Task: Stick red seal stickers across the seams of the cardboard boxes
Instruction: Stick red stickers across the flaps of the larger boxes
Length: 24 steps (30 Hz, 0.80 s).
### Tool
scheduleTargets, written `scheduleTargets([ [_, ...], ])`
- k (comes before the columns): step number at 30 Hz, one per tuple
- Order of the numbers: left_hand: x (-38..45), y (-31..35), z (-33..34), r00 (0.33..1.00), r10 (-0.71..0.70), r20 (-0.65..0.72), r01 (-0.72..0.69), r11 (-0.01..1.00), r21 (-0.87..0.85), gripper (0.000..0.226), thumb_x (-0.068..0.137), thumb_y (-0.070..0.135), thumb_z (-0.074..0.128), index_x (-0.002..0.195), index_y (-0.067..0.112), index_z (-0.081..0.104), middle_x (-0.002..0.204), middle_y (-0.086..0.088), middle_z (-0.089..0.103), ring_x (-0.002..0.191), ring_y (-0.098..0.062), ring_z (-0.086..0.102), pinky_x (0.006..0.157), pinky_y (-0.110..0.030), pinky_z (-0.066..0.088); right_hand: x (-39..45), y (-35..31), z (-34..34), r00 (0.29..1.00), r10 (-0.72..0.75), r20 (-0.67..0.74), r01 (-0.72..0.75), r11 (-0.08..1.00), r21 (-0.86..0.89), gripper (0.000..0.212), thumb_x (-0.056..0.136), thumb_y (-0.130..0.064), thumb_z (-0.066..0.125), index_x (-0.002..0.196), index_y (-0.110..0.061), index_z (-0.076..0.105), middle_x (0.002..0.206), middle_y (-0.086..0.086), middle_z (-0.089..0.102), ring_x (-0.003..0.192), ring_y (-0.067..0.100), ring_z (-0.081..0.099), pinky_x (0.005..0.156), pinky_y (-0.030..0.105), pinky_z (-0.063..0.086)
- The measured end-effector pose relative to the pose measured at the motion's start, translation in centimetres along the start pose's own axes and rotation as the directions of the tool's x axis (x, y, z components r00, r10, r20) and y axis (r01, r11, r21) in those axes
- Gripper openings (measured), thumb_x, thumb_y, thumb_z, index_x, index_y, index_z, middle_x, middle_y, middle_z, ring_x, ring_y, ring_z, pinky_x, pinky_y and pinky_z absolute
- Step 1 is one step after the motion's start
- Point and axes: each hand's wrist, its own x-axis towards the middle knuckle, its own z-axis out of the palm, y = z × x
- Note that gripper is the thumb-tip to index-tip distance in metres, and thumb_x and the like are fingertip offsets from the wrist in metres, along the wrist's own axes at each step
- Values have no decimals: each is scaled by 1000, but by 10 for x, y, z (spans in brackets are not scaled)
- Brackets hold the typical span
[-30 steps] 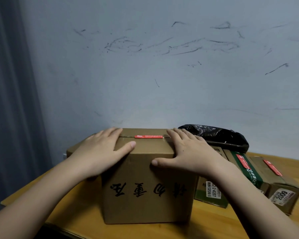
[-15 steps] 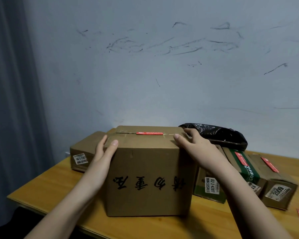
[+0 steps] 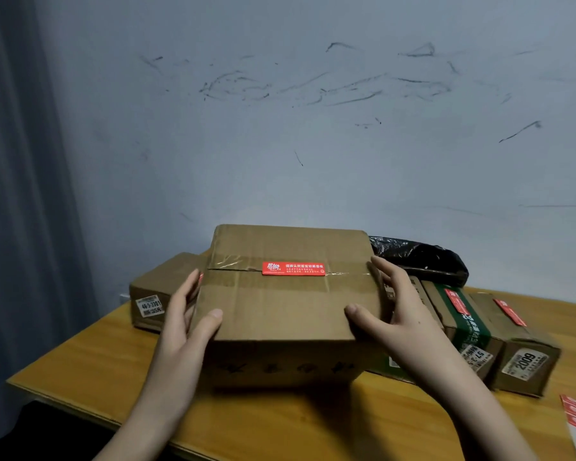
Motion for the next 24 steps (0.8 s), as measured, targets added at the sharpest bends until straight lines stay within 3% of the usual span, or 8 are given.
scheduleTargets([
  [4,-8,-3,1,1000,16,-22,-18,996,-88,59,87,27,53,142,38,36,126,25,48,111,8,50,81,-15,43,-15,8,2,999,11,-33,-8,996,85,88,76,-28,76,145,-39,23,142,-16,34,131,6,39,108,44,40],
  [8,-10,-9,2,996,70,-55,-70,998,3,68,76,41,55,141,39,36,122,26,44,109,13,47,80,-12,41,-23,12,4,996,54,-68,-41,981,190,97,75,-27,79,150,-36,18,145,-15,29,129,8,41,104,50,43],
  [11,-12,-11,5,990,132,-54,-129,990,60,58,78,36,55,134,40,41,121,21,43,110,17,44,78,-1,41,-24,13,5,991,86,-101,-59,967,247,91,78,-18,75,150,-33,22,139,-12,29,126,6,38,105,50,42],
  [14,-14,-12,8,982,188,-18,-186,980,77,48,86,19,58,129,35,44,122,21,44,104,27,43,76,6,36,-23,12,6,981,104,-165,-51,954,297,79,80,-18,74,143,-37,31,132,-8,30,122,5,37,111,39,35],
  [17,-12,-15,8,978,209,14,-209,975,71,51,81,24,59,127,41,43,129,21,44,112,23,42,83,3,38,-24,10,8,969,96,-228,-11,938,348,72,80,-19,74,137,-39,35,132,-8,37,117,3,44,106,28,37],
  [19,-10,-17,7,980,194,34,-195,980,37,54,77,28,59,126,45,43,134,19,46,121,13,44,91,-4,42,-24,10,11,967,84,-240,19,918,396,69,79,-20,74,133,-37,35,125,-18,47,107,-15,50,94,14,45],
  [21,-10,-20,6,983,173,56,-172,985,-18,56,75,26,61,125,44,44,133,17,51,120,5,50,92,-10,45,-23,11,14,961,74,-265,35,922,385,69,77,-25,75,129,-36,32,114,-28,45,91,-30,46,74,-2,41],
  [24,-10,-24,8,984,167,60,-165,985,-44,55,79,16,63,122,44,45,126,21,56,120,0,53,97,-21,47,-23,14,19,941,45,-335,71,943,326,69,75,-30,76,127,-35,31,113,-31,41,91,-35,40,72,-5,35],
])
